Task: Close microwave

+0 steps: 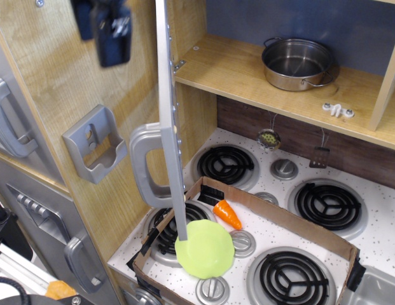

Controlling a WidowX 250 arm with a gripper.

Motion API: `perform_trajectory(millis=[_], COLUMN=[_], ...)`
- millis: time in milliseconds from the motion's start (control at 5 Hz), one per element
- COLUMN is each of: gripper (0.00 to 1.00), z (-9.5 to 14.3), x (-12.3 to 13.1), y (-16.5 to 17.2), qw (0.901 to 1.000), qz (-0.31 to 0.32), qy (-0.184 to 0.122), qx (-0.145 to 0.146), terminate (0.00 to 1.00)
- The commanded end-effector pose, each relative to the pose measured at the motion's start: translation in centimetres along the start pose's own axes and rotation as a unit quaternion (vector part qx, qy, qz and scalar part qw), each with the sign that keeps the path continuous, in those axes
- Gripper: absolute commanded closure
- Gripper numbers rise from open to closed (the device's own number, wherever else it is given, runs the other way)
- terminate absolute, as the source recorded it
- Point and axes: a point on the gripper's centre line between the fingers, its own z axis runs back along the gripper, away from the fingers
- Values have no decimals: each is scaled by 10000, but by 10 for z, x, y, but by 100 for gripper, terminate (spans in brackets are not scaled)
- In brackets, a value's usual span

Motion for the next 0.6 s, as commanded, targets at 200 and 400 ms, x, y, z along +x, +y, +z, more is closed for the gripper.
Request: perform_trajectory(millis=[200,400], gripper=[0,0], z=[-37,-50], x=[13,25], y=[-9,-15], qw=[9962,9949], qz=[-31,-74], qy=[-869,-997], qx=[-84,-143], terminate=[0,0])
